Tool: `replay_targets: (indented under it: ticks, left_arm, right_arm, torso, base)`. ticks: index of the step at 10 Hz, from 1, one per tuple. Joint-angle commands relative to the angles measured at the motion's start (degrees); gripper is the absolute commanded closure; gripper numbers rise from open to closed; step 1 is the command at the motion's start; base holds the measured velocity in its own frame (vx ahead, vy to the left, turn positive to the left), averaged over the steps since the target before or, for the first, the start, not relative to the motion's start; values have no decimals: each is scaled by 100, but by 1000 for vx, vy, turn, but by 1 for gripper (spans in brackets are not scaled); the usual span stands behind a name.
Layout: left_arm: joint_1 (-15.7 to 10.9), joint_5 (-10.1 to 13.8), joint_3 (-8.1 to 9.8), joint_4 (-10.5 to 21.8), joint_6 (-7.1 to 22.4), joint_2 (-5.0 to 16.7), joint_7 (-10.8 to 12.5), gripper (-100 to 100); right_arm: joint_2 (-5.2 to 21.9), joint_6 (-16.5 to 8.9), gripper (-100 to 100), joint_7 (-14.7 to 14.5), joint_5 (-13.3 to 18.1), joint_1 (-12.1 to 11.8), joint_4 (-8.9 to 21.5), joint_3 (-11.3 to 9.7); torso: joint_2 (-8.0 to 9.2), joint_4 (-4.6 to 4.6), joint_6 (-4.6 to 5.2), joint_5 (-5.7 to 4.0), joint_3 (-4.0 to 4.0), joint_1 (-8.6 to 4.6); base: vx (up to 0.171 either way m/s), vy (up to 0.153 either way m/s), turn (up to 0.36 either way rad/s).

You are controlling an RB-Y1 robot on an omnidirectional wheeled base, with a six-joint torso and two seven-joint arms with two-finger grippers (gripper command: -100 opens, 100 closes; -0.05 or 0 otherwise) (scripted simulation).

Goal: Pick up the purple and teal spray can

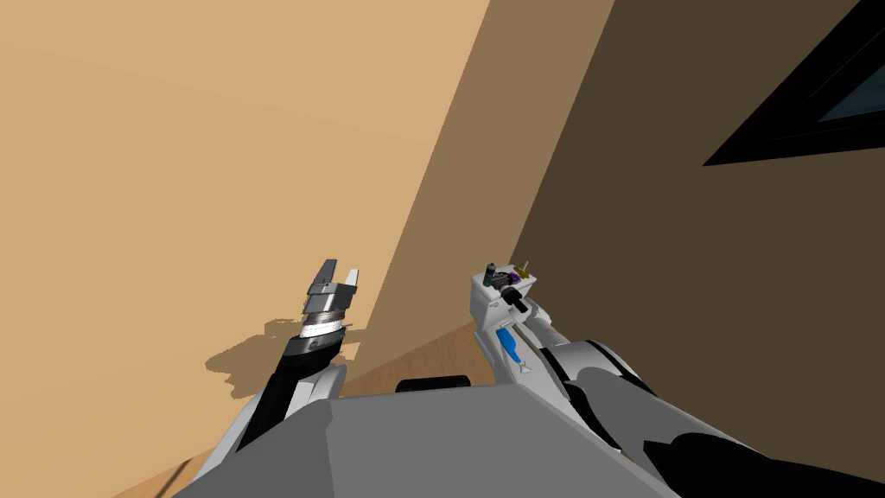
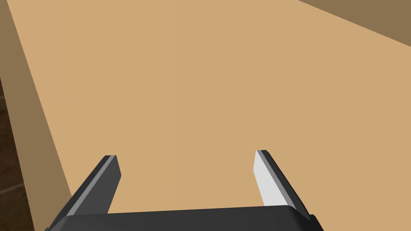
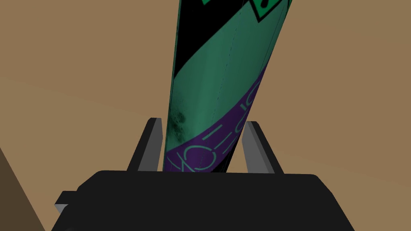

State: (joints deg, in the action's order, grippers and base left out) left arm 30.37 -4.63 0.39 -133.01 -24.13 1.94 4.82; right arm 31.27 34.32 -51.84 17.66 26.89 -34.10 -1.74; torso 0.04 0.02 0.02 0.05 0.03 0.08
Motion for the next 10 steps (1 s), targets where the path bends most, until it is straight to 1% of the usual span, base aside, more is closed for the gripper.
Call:
replay_targets:
  ticks: [1, 2, 3, 4, 5, 6, 7, 8, 9, 10]
  left_arm:
    - [0, 0, 0, 0, 0, 0, 0, 0]
    - [0, 0, 0, 0, 0, 0, 0, 0]
    - [0, 0, 0, 0, 0, 0, 0, 0]
    - [0, 0, 0, 0, 0, 0, 0, 0]
    - [0, 0, 0, 0, 0, 0, 0, 0]
    - [0, 0, 0, 0, 0, 0, 0, 0]
    - [0, 0, 0, 0, 0, 0, 0, 0]
    - [0, 0, 0, 0, 0, 0, 0, 0]
    - [0, 0, 0, 0, 0, 0, 0, 0]
    - [0, 0, 0, 0, 0, 0, 0, 0]
  right_arm:
    - [0, 0, 100, 0, 0, 0, 0, 0]
    - [0, 0, 100, -2, 1, 0, 0, -1]
    - [1, 0, 0, -4, 2, 0, 0, -1]
    - [-85, -139, 100, 89, 111, -287, -287, 177]
    - [-85, -139, 100, 89, 111, -476, -495, 177]
    - [-85, -139, 100, 89, 111, -476, -525, 177]
    - [-179, -256, 100, 182, 221, -683, -691, 361]
    - [-179, -256, 100, 182, 221, -874, -915, 361]
    - [-179, -256, 100, 182, 221, -1007, -1114, 361]
    - [-179, -256, 100, 182, 221, -1007, -1129, 361]
  torso:
    - [0, 0, 0, 0, 0, 0]
    - [0, 0, 0, -1, 0, -1]
    - [-1, 0, 0, -1, 0, -2]
    - [-1, 0, 0, -2, 0, -3]
    - [-15, -9, -8, -9, -11, -8]
    - [-31, -21, -13, -17, -25, -11]
    - [-33, -28, -15, -21, -30, -8]
    - [-45, -41, -30, -31, -42, -5]
    - [-55, -56, -35, -41, -55, -2]
    - [-53, -66, -30, -46, -59, 0]
  base:
    - [0, 0, 0]
    - [0, 0, 0]
    - [0, 0, 0]
    - [51, -20, 125]
    - [65, -31, 74]
    - [31, -13, 8]
    - [50, -13, 128]
    - [50, -18, 78]
    - [25, -7, 6]
    - [5, 2, -13]
